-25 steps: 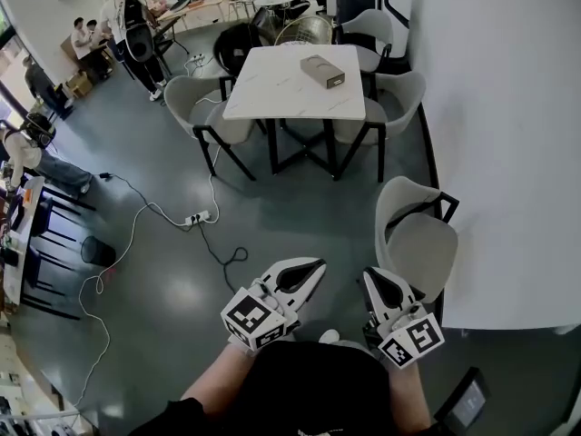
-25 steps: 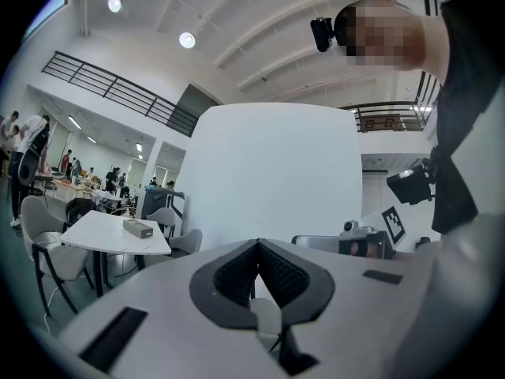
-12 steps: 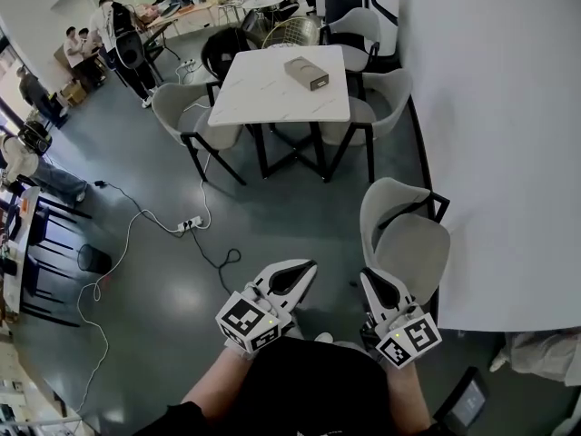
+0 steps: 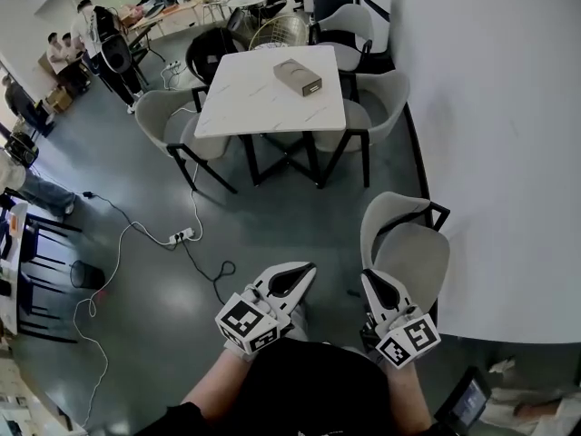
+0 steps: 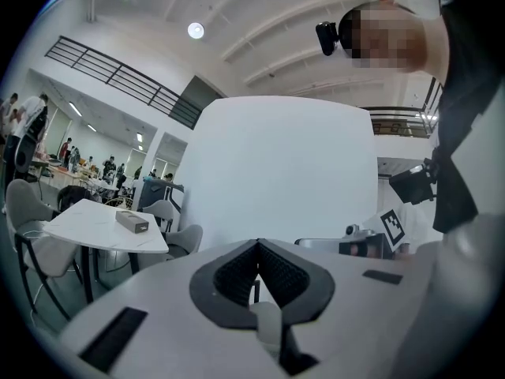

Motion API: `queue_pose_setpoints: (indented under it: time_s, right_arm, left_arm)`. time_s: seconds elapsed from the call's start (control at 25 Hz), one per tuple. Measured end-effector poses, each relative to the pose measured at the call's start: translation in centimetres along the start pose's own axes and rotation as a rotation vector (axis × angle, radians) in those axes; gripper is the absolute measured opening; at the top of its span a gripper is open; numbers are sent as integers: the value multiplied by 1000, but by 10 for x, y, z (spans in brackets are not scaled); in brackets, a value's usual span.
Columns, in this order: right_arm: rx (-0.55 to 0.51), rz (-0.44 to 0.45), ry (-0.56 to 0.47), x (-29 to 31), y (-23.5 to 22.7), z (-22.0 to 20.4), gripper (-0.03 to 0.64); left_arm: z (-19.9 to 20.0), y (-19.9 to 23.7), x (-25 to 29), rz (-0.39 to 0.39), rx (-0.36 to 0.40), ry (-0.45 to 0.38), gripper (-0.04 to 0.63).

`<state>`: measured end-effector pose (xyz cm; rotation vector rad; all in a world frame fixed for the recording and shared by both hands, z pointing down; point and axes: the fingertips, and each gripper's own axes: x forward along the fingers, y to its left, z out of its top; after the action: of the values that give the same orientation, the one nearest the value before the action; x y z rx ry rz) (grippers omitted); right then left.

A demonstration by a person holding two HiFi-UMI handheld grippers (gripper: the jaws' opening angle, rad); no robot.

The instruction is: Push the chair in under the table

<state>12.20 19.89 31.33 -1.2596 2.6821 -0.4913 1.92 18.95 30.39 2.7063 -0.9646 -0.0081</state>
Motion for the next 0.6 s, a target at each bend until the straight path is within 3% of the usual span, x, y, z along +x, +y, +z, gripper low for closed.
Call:
queue_pose_setpoints:
  time_s: [0.6]
  right_arm:
    - [26,-145,29,166,-78,6,37]
  left_arm:
    - [32,182,71,-86,-26,59,2]
